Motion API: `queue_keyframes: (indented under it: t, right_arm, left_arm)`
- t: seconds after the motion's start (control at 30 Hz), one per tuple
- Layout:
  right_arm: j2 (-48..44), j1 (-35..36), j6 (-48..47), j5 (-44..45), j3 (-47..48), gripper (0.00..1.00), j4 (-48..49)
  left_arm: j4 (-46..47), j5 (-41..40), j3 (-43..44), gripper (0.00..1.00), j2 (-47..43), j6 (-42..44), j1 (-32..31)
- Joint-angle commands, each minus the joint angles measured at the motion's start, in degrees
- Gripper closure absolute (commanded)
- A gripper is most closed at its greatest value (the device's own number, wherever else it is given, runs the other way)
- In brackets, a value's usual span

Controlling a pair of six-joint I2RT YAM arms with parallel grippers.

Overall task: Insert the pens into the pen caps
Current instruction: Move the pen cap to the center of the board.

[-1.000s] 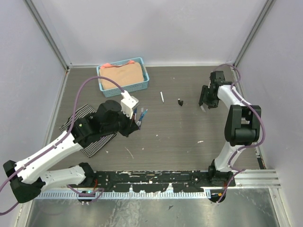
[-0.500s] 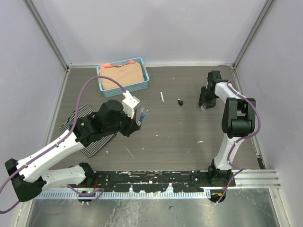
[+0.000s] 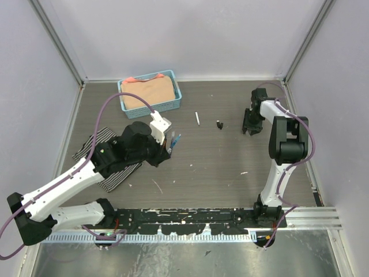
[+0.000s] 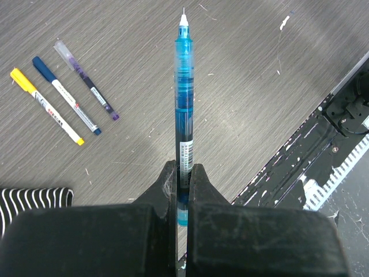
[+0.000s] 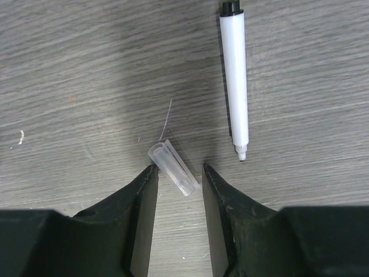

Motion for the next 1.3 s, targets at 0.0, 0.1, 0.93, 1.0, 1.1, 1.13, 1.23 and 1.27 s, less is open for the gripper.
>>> queue_keyframes:
  t: [0.0, 0.1, 0.93, 1.0, 1.1, 1.13, 1.23, 1.27]
  right_arm:
    - [0.19, -0.19, -0.76, 1.05, 2.84, 0.58, 0.07]
    - [0.89, -0.16, -0.77, 1.36, 3.4, 0.6, -0.17]
    - [-15.41, 15.71, 6.71, 1.14, -13.85, 0.84, 4.8]
    - [-18.36, 19.54, 8.9, 2.34, -17.43, 0.84, 5.42]
    - [-22.2, 24.67, 12.32, 3.48, -22.16, 0.84, 6.41]
    - [-23.18, 26.34, 13.44, 4.15, -23.56, 0.84, 6.46]
    - [-25.91, 30.2, 16.13, 5.72, -27.34, 0.84, 6.4]
    - [-26.76, 31.14, 17.01, 6.1, -28.45, 0.84, 6.28]
  left_arm:
    - [0.22, 0.17, 2.16, 1.0, -0.02, 0.29, 0.16]
    - [0.22, -0.05, 2.07, 1.0, -0.27, 0.14, 0.11]
    - [2.14, -0.47, 0.66, 1.0, -1.36, -0.95, 0.11]
    - [2.41, -0.65, 0.61, 1.0, -1.37, -1.28, 0.16]
    - [2.66, -0.74, 0.6, 1.0, -1.31, -1.48, 0.11]
    - [2.65, -0.83, 0.72, 1.0, -1.27, -1.49, 0.08]
    - [2.6, -0.92, 0.82, 1.0, -1.23, -1.73, 0.17]
    - [2.57, -1.08, 0.8, 1.0, -1.32, -1.74, 0.15]
